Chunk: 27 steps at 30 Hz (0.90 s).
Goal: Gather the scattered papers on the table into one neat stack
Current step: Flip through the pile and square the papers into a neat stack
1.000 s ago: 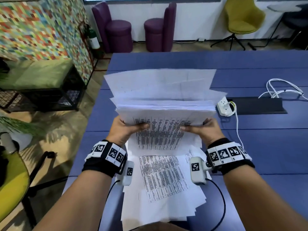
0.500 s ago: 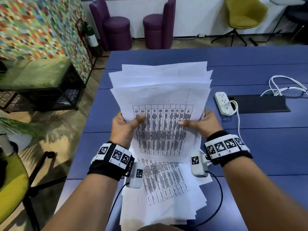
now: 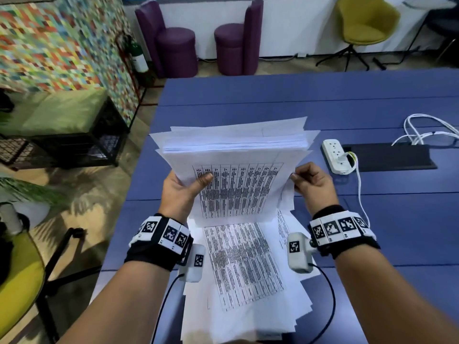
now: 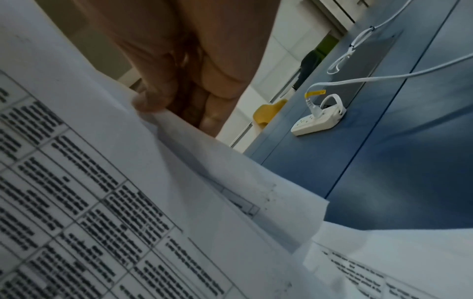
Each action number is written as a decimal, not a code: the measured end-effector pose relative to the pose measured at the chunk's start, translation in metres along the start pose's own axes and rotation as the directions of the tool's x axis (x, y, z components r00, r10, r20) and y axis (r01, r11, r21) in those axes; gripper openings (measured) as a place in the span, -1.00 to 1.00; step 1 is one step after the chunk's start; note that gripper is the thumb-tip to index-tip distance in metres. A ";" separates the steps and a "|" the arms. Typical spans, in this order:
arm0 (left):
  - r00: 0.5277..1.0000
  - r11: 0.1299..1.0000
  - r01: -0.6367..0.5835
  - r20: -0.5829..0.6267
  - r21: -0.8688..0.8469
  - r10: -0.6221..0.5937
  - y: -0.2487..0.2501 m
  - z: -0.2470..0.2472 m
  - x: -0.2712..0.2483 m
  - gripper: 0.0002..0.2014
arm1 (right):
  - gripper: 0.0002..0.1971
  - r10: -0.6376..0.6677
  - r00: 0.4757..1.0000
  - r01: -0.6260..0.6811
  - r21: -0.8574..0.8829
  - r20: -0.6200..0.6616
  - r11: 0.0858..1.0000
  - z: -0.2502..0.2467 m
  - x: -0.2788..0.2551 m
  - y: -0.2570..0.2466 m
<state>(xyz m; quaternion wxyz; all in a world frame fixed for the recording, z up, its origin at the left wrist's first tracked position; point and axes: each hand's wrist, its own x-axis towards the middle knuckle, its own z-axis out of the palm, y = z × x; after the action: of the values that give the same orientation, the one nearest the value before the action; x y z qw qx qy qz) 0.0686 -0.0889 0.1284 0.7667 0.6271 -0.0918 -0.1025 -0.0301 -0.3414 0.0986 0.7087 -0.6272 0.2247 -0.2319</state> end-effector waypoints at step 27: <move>0.999 0.998 -0.036 0.040 0.060 0.034 -0.001 0.000 0.002 -0.56 | -0.67 -0.027 0.997 0.034 -0.095 0.079 0.995 0.035 -0.020 -0.024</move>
<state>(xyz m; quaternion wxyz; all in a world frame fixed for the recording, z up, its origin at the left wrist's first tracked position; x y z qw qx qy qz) 0.0701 -0.0900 0.1271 0.7471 0.6462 -0.1208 -0.0983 -0.0257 -0.3047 0.1266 0.6823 -0.6725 0.1983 -0.2070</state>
